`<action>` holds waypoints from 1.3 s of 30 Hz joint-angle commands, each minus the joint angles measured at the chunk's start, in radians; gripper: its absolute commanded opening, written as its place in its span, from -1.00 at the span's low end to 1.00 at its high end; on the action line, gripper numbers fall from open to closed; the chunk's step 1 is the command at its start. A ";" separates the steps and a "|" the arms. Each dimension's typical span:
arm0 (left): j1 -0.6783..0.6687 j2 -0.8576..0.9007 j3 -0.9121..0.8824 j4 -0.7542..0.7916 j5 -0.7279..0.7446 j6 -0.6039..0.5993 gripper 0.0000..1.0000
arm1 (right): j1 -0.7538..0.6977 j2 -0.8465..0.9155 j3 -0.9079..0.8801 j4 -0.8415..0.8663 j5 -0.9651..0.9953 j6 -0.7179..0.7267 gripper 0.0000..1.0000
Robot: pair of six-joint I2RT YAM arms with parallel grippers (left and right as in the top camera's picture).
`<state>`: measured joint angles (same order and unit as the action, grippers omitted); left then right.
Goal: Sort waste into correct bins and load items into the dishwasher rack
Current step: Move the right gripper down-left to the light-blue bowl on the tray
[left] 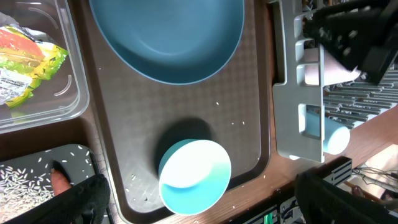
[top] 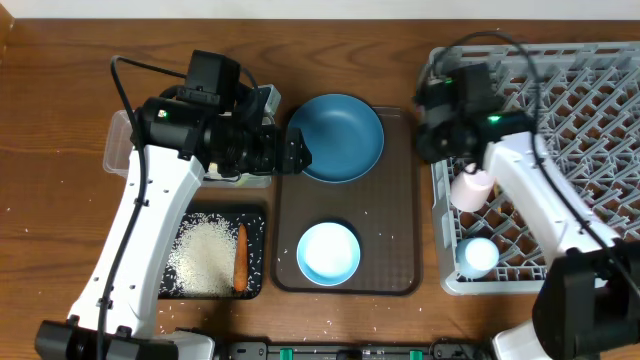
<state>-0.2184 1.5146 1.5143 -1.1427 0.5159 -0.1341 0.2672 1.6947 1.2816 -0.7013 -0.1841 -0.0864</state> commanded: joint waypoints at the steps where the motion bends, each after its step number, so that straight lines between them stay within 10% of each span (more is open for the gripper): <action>1: 0.004 0.004 -0.005 -0.001 -0.009 0.000 0.94 | 0.086 -0.007 -0.003 -0.014 -0.008 0.011 -0.33; 21: 0.047 0.004 -0.004 -0.002 -0.201 -0.002 0.94 | 0.407 -0.007 -0.035 -0.051 -0.008 0.364 -0.31; 39: 0.468 0.004 -0.004 -0.103 -0.327 -0.005 0.94 | 0.706 -0.007 -0.036 -0.062 0.004 0.543 -0.28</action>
<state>0.2211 1.5146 1.5139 -1.2388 0.2024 -0.1345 0.9199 1.6947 1.2530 -0.7624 -0.1871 0.4015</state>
